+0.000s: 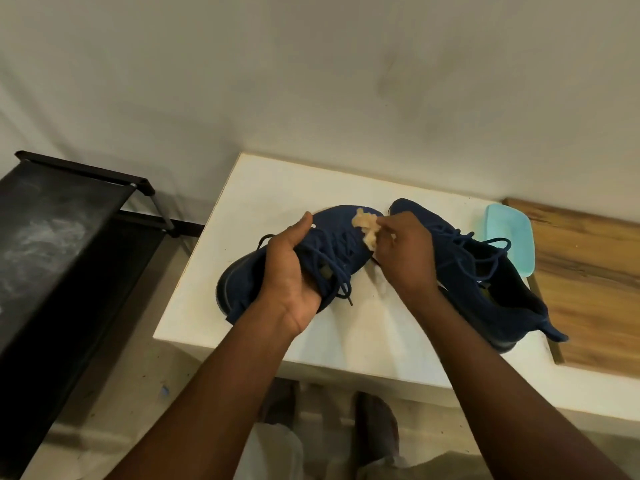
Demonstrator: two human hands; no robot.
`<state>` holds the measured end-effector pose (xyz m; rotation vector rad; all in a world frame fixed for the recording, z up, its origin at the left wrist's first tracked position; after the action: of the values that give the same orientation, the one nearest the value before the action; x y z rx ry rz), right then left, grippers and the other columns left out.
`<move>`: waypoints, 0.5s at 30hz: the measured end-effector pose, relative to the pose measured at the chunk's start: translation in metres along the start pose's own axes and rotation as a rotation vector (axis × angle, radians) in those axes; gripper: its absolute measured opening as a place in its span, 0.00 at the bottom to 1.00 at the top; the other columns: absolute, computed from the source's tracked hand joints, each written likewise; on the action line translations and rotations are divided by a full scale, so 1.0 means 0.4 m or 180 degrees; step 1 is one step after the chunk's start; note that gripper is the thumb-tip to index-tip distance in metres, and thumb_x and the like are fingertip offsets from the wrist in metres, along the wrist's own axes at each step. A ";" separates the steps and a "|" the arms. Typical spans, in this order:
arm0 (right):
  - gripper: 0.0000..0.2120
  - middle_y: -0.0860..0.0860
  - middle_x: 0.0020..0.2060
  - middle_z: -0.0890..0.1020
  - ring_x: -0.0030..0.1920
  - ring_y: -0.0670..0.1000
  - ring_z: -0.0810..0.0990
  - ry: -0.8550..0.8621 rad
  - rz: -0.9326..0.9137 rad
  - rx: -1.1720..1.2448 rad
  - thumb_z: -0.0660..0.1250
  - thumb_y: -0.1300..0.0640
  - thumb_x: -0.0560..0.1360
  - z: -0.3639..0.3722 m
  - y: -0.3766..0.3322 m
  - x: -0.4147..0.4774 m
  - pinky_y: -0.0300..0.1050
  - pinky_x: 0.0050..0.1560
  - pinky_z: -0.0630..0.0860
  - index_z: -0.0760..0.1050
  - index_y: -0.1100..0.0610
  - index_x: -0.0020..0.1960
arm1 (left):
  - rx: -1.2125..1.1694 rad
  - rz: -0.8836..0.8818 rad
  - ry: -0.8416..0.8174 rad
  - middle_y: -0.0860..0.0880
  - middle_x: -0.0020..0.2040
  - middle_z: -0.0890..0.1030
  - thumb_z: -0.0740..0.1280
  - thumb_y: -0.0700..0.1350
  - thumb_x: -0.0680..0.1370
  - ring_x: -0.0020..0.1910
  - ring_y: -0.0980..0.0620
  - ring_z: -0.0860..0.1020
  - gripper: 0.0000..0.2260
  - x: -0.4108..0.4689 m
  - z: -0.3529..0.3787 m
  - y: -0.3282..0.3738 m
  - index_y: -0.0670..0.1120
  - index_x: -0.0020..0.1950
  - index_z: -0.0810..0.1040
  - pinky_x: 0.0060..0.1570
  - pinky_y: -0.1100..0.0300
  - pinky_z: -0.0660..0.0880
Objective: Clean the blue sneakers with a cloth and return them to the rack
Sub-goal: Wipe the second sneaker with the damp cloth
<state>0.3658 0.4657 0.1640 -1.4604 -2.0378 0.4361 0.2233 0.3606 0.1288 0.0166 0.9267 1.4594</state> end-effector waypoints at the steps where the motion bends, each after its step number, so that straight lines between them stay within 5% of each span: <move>1: 0.11 0.53 0.45 0.80 0.47 0.50 0.77 0.0081 0.0202 0.0035 0.62 0.64 0.78 -0.010 0.031 0.007 0.26 0.42 0.64 0.82 0.56 0.52 | 0.0009 -0.0012 -0.0005 0.40 0.59 0.84 0.68 0.53 0.79 0.59 0.39 0.83 0.20 0.000 0.002 -0.002 0.41 0.66 0.80 0.65 0.42 0.76; 6: 0.13 0.49 0.48 0.81 0.48 0.42 0.76 0.0123 -0.0217 0.0398 0.62 0.66 0.77 -0.005 -0.060 -0.039 0.27 0.48 0.68 0.82 0.56 0.55 | 0.0483 0.0061 -0.0206 0.39 0.58 0.84 0.71 0.50 0.77 0.59 0.40 0.83 0.18 0.009 0.019 0.000 0.38 0.61 0.82 0.63 0.46 0.78; 9: 0.09 0.50 0.48 0.80 0.49 0.47 0.75 -0.0306 -0.0831 0.0290 0.64 0.63 0.78 0.048 -0.157 -0.092 0.36 0.49 0.70 0.80 0.56 0.56 | 0.1101 0.0000 -0.0184 0.44 0.48 0.87 0.72 0.44 0.77 0.49 0.48 0.86 0.08 0.013 0.025 -0.017 0.41 0.52 0.84 0.50 0.55 0.81; 11: 0.10 0.52 0.47 0.82 0.49 0.51 0.77 -0.0323 -0.1073 0.0238 0.65 0.64 0.77 0.036 -0.164 -0.075 0.40 0.50 0.72 0.81 0.59 0.56 | 0.1261 0.0047 -0.0049 0.43 0.49 0.87 0.71 0.40 0.77 0.48 0.47 0.86 0.07 0.021 0.012 -0.013 0.41 0.53 0.84 0.51 0.54 0.81; 15: 0.11 0.55 0.39 0.80 0.41 0.54 0.77 -0.0230 -0.0347 -0.0505 0.63 0.68 0.76 -0.001 -0.021 0.019 0.44 0.41 0.73 0.84 0.59 0.48 | 0.0912 -0.0077 0.0290 0.42 0.52 0.87 0.68 0.40 0.79 0.52 0.43 0.85 0.08 0.023 -0.022 0.001 0.40 0.55 0.83 0.57 0.48 0.80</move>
<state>0.3581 0.4698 0.1714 -1.4343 -2.2412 0.2918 0.2167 0.3639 0.1181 0.1507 1.2007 1.3036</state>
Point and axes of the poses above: each hand's wrist, its own x-axis towards the middle knuckle, its own z-axis out of the palm, y = z × x, the point moved 9 cm from there along x, towards the middle knuckle
